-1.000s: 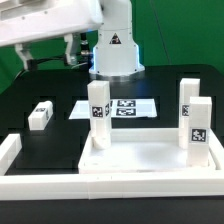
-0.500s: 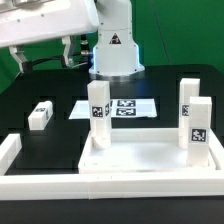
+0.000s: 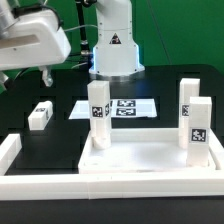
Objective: Assemble desk
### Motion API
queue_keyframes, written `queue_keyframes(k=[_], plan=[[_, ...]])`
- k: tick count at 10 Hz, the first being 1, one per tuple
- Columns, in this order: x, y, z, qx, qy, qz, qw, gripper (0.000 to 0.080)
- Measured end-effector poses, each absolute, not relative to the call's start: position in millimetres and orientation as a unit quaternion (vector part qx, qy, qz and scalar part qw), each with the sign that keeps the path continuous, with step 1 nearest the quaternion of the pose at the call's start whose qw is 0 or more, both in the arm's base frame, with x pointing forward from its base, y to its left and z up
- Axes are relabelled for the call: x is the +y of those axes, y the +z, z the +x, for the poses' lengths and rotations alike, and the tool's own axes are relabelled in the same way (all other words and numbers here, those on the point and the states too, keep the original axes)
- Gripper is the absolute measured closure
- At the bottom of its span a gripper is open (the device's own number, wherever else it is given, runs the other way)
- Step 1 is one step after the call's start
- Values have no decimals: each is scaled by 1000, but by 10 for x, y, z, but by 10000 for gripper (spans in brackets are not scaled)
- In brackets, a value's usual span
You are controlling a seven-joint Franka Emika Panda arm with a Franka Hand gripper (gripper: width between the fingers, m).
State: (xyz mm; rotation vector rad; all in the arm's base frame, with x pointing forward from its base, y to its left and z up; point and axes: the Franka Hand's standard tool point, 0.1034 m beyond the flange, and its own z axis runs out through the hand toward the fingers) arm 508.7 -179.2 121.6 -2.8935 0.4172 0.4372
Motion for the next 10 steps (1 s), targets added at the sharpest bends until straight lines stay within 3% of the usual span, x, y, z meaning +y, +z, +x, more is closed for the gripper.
queue_keyframes(k=[3, 5, 6, 7, 10], plan=[[-1751, 1163, 5004, 129, 258, -951, 113, 150], [-1804, 863, 4806, 69, 330, -934, 119, 150], [-1897, 697, 4626, 35, 354, -928, 113, 150], [-1889, 624, 4519, 27, 366, -923, 116, 150], [-1902, 591, 4526, 30, 403, -908, 112, 150]])
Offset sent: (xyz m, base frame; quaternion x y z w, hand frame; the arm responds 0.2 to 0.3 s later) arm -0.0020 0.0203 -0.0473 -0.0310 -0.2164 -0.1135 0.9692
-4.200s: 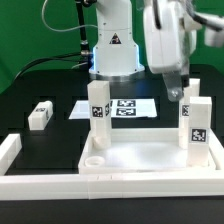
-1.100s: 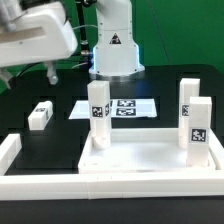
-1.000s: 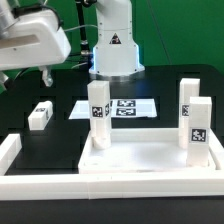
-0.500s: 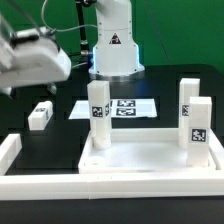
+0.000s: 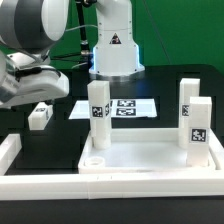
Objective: Assemble desk
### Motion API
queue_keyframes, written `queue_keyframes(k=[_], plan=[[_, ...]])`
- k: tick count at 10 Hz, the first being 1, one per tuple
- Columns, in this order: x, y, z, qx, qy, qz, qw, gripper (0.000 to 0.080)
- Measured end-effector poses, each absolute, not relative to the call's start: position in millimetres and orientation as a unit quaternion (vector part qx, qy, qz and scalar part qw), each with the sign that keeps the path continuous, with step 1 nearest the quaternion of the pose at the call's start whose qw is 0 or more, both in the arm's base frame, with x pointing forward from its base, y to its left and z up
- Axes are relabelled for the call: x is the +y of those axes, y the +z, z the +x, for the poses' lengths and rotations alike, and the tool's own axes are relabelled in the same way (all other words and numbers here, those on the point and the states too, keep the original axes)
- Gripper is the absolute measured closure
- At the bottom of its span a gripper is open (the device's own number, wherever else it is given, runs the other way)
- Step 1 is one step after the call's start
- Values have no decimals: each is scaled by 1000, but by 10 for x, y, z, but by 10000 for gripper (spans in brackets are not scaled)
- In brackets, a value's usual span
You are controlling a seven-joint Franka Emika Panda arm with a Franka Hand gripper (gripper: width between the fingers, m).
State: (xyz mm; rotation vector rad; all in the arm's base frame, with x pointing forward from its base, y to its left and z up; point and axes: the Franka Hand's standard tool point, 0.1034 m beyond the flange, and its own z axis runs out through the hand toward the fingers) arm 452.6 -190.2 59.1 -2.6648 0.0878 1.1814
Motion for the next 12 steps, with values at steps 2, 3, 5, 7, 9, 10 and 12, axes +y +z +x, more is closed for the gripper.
queue_keyframes(k=[2, 3, 5, 7, 9, 10, 12], plan=[[-1931, 558, 4502, 30, 405, -908, 105, 150], [-1967, 463, 4420, 34, 421, -902, 93, 150], [-1985, 309, 4312, 62, 439, -892, 83, 150], [-2018, 290, 4285, 76, 443, -890, 76, 150], [-2019, 269, 4258, 83, 447, -888, 74, 150], [-2018, 199, 4193, 92, 457, -882, 71, 150], [-1945, 106, 4109, 94, 470, -875, 72, 150]])
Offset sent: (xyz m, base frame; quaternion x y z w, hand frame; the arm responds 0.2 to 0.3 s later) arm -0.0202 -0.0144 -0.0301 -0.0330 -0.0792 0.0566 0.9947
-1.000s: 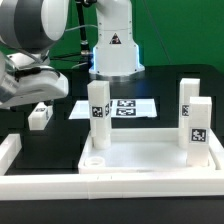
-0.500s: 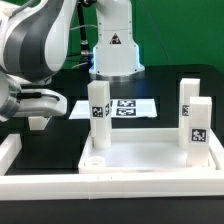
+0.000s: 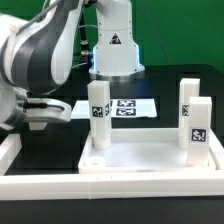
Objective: Assemble desk
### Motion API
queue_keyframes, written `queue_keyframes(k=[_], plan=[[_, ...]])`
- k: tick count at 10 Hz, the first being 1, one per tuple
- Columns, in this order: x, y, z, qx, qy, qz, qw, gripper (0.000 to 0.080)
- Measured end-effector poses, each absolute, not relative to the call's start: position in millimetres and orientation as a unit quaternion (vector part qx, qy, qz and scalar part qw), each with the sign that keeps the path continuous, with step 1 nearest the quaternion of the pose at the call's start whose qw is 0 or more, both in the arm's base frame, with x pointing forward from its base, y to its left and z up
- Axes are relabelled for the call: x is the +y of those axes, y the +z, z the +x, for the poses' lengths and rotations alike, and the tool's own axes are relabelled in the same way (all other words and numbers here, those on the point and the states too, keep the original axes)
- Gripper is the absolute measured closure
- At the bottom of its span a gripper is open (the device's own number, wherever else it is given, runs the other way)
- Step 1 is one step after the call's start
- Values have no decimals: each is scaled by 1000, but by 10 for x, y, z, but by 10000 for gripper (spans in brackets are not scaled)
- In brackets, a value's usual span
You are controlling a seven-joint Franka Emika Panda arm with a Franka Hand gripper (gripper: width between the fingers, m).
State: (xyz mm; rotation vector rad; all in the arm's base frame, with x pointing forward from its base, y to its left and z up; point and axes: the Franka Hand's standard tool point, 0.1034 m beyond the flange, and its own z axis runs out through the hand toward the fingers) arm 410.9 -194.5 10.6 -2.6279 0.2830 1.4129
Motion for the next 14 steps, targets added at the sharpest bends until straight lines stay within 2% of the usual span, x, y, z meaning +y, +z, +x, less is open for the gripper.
queue_keyframes(k=[3, 4, 5, 6, 7, 14], plan=[[-1949, 85, 4073, 97, 476, -871, 72, 150], [-1950, 85, 4072, 97, 476, -871, 72, 274], [-1950, 85, 4072, 97, 476, -871, 72, 274], [-1951, 85, 4071, 97, 476, -871, 72, 412], [-1953, 86, 4070, 97, 476, -871, 72, 512], [-1954, 100, 4080, 96, 475, -872, 72, 512]])
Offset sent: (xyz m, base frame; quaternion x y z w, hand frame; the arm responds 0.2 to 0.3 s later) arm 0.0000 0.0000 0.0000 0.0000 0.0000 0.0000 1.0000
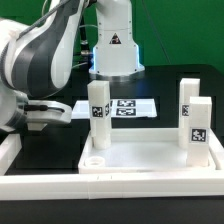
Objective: Assemble desk
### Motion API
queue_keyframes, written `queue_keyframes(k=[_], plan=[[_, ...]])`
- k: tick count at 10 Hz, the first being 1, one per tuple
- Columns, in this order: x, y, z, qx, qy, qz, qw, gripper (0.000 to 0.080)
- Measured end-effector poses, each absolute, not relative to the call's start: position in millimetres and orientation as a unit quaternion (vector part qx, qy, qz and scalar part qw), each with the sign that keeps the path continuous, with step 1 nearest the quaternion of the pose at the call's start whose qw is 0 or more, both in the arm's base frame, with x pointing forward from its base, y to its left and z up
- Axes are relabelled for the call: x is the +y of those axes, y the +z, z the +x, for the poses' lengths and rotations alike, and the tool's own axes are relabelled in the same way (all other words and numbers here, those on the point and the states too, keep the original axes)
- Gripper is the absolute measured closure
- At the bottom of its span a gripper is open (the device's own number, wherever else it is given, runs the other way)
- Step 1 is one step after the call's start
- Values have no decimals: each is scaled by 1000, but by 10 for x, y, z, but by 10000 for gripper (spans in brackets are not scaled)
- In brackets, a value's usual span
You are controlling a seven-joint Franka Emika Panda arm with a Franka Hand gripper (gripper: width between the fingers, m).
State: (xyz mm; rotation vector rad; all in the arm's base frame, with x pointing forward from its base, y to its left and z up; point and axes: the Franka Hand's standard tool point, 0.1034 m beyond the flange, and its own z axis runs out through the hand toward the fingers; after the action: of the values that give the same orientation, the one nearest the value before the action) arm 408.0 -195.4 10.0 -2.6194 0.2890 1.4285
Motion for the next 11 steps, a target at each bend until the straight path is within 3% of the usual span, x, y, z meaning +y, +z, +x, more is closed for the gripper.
queue_keyframes(k=[5, 9, 10, 11], plan=[[-1686, 1068, 4580, 91, 415, -902, 77, 511], [-1784, 1042, 4756, 89, 297, -949, 51, 511], [-1711, 1151, 4830, 82, 276, -956, 50, 511], [-1659, 1372, 4999, 79, 248, -964, 55, 511]])
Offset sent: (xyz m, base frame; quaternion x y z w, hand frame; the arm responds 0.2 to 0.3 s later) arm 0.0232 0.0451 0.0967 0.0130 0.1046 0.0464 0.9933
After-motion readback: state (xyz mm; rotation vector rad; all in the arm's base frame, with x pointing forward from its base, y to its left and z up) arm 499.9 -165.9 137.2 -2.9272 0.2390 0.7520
